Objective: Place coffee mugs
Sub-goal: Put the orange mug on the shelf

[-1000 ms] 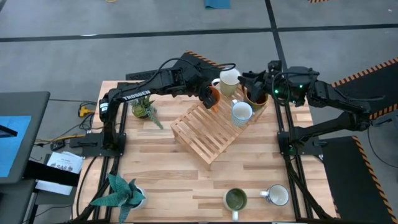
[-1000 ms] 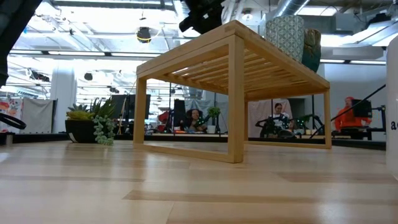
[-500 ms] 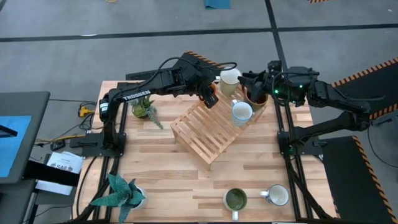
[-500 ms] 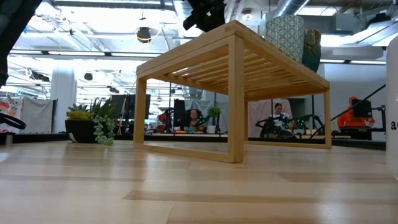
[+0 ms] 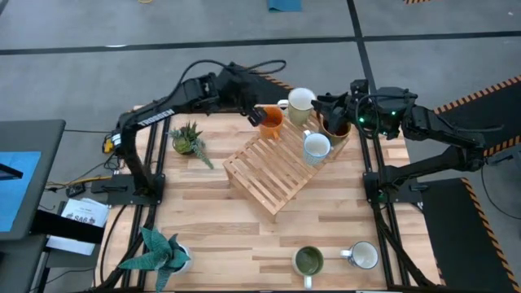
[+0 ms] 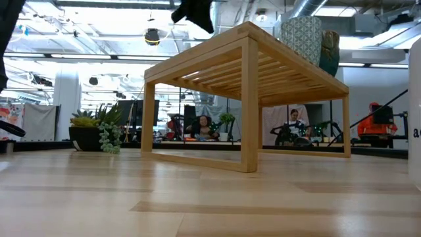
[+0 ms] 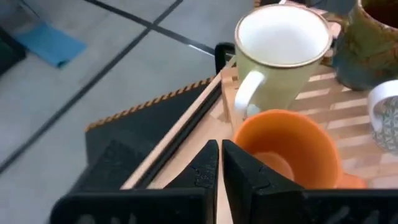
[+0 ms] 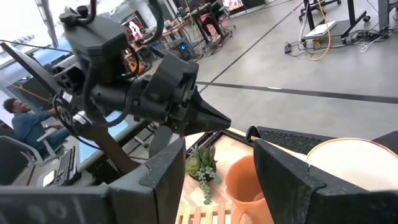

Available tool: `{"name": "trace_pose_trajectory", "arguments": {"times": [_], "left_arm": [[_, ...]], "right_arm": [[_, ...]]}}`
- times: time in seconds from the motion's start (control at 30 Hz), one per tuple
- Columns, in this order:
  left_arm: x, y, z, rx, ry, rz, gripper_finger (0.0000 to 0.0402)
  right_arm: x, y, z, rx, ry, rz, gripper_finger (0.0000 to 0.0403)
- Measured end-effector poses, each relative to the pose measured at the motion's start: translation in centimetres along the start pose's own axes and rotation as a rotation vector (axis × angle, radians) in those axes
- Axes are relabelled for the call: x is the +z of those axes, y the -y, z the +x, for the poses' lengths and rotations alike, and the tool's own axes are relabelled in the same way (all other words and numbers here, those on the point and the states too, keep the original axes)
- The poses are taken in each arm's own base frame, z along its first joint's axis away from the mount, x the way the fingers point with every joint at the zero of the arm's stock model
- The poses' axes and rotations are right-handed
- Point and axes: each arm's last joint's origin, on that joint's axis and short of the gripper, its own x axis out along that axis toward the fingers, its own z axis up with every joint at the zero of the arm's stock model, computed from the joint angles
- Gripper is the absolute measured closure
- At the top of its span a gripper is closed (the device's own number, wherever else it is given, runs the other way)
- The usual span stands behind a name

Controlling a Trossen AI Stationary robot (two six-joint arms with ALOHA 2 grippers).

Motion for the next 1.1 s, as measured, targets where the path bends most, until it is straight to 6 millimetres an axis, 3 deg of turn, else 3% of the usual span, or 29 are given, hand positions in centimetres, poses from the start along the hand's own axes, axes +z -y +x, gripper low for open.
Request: {"name": "trace_pose_trajectory", "arguments": {"times": [0.23, 0.33, 0.5, 1.1], "left_arm": [[-4.8, -1.6, 2.1, -0.124, 0.14, -0.207, 0.0401], [-6.5, -2.3, 2.5, -0.101, 0.211, -0.324, 0.0401], [-10.1, -1.9, 4.9, -0.112, 0.085, -0.441, 0.0401], [-10.4, 1.6, 4.8, -0.246, 0.115, -0.574, 0.0401]], "right_arm": [[-0.1, 0.0, 0.0, -0.005, -0.007, -0.004, 0.0188], [-0.2, 0.1, 0.1, -0.009, -0.013, -0.007, 0.0188], [-0.5, 0.1, 0.3, -0.019, -0.029, -0.015, 0.0188], [-1.1, -0.1, 1.4, -0.035, -0.055, -0.03, 0.0188]]}}
